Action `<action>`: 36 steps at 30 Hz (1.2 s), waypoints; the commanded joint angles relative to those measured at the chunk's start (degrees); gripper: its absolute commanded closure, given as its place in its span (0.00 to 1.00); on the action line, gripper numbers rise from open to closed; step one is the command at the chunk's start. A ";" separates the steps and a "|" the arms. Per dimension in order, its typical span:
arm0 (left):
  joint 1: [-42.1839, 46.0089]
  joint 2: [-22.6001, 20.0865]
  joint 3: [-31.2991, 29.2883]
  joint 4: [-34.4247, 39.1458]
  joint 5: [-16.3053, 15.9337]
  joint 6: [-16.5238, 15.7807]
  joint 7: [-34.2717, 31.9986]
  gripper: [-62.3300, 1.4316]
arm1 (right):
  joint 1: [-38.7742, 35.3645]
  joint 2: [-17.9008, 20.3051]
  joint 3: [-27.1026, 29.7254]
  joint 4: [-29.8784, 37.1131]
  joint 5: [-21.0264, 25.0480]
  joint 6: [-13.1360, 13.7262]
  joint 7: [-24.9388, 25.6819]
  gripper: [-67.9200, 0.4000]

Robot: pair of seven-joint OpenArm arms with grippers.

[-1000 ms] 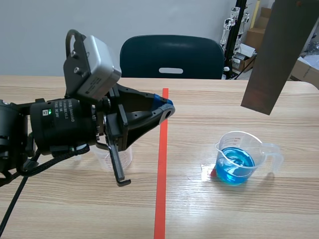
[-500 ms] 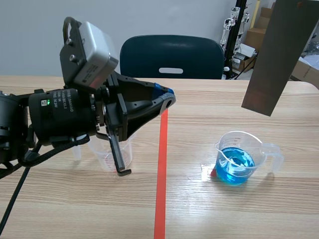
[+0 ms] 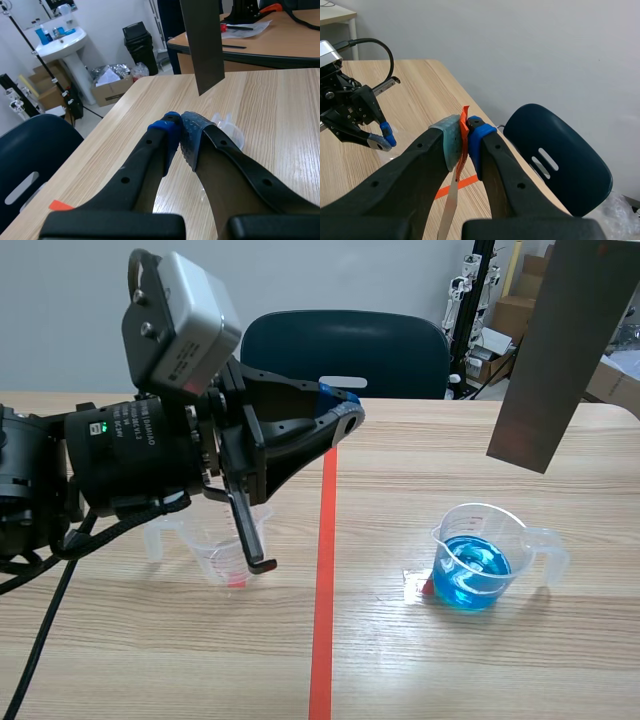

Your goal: Do the redox reaction experiment. raise the plate out of the solution

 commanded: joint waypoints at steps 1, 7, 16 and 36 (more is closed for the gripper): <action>-0.35 0.42 -0.07 0.35 -0.79 -0.09 -0.70 0.93 | 0.68 0.46 0.90 -0.22 0.85 0.35 1.22 0.99; -0.33 0.42 -0.07 0.35 -0.83 -0.09 -0.74 0.93 | 0.68 0.48 0.90 -0.22 0.85 0.35 1.20 0.99; -0.31 1.49 0.15 0.35 -2.56 -0.09 -0.55 0.93 | 0.68 0.50 0.90 -0.50 0.87 0.35 0.55 0.99; -0.33 1.68 2.14 0.35 -2.51 -0.09 -0.28 0.93 | 0.68 0.50 0.90 -0.81 1.09 0.35 0.33 0.99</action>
